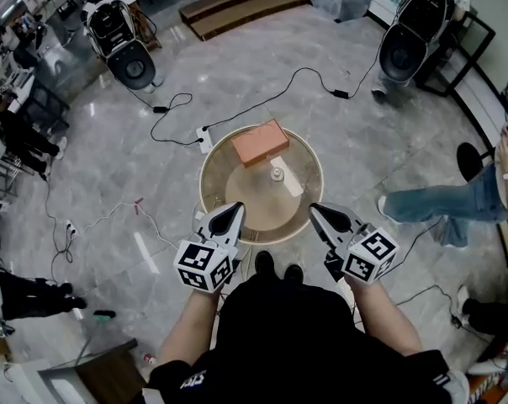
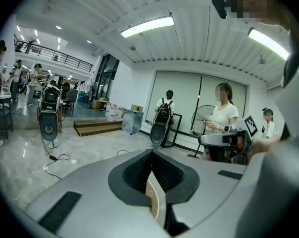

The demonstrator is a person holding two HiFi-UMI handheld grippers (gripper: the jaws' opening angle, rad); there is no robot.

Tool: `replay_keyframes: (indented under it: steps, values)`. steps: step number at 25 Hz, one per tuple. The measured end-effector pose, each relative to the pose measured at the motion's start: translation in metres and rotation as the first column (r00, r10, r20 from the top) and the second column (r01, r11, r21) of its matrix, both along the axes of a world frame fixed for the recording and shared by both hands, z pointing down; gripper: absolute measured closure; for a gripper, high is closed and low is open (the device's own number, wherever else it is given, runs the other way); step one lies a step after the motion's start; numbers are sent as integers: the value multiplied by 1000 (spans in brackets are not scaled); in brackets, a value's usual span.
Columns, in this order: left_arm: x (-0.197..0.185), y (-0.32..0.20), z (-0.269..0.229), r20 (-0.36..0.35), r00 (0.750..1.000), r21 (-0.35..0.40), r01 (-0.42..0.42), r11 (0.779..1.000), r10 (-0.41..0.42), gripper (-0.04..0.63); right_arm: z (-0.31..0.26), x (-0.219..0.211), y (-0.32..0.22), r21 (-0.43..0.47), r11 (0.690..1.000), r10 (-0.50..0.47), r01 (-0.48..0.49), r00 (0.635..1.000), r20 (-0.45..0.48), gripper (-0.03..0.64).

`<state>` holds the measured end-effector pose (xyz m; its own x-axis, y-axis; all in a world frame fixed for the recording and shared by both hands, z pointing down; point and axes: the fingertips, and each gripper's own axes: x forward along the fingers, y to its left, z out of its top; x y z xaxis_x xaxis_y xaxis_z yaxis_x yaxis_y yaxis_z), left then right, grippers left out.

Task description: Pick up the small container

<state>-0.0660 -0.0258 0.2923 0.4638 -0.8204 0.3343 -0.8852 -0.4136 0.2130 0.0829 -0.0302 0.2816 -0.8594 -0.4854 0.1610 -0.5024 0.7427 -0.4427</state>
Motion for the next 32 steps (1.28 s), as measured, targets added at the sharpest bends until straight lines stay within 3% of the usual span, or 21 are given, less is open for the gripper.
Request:
replay_keyframes:
  steps: [5, 10, 15, 20, 32]
  values:
    - [-26, -24, 17, 16, 1000, -11, -20, 1000, 20, 584, 9, -35, -27, -58, 998, 20, -21, 1000, -3, 603]
    - [-47, -45, 28, 11, 999, -18, -46, 999, 47, 584, 14, -72, -42, -54, 998, 11, -13, 999, -43, 603]
    - [-55, -70, 52, 28, 997, -29, -65, 997, 66, 584, 45, -81, -53, -101, 995, 12, -20, 997, -82, 603]
    - [-45, -108, 88, 58, 995, -48, -77, 996, 80, 584, 76, -67, -84, -133, 991, -5, -10, 994, -107, 603]
    - [3, -192, 189, 40, 995, -58, -86, 995, 88, 584, 168, -58, -156, -192, 981, -56, 36, 993, -102, 603]
